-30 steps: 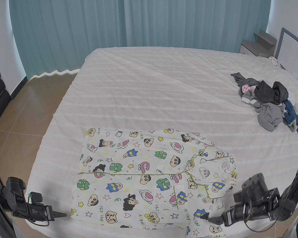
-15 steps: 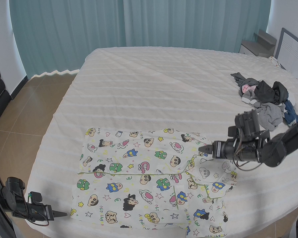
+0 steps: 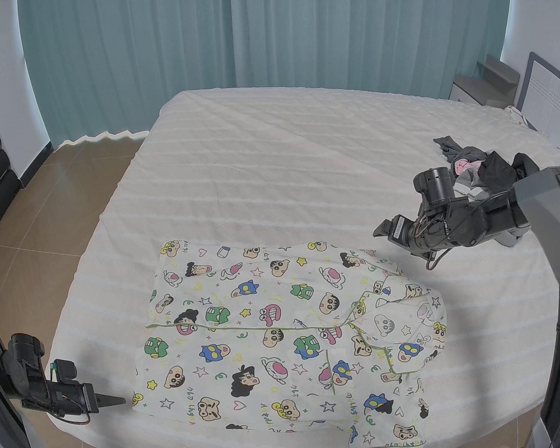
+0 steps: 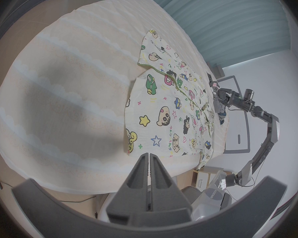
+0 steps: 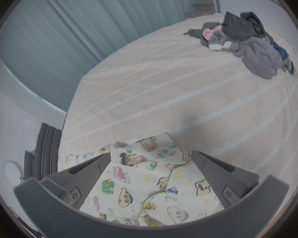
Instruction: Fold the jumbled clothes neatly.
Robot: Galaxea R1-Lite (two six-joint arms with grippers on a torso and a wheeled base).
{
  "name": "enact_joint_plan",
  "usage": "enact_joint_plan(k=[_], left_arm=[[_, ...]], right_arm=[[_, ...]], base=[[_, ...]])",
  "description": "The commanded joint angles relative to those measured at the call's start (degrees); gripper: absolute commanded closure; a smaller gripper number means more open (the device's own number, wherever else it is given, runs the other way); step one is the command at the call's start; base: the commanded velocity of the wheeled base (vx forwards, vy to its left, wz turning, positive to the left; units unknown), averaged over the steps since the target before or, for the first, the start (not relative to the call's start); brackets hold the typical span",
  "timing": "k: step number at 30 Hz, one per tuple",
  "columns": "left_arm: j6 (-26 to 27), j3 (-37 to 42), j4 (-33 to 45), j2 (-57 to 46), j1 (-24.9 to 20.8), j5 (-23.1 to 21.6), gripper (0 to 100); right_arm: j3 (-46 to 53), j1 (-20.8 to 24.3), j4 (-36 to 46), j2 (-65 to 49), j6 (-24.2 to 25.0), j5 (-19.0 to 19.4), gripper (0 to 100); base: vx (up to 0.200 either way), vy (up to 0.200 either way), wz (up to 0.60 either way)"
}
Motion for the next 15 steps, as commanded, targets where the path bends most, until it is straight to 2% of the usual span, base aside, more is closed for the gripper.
enact_joint_plan(k=[1, 15], left_arm=[[0.01, 0.84, -0.05, 0.16, 0.38, -0.49, 100], [0.1, 0.84, -0.05, 0.07, 0.38, -0.49, 100]], right_arm=[[-4.92, -1.31, 1.32, 9.12, 1.33, -1.16, 0], [-11.34, 0.01, 1.32, 13.69, 1.68, -1.16, 0]], base=[[0.0, 0.0, 0.0], [0.0, 0.0, 0.0]])
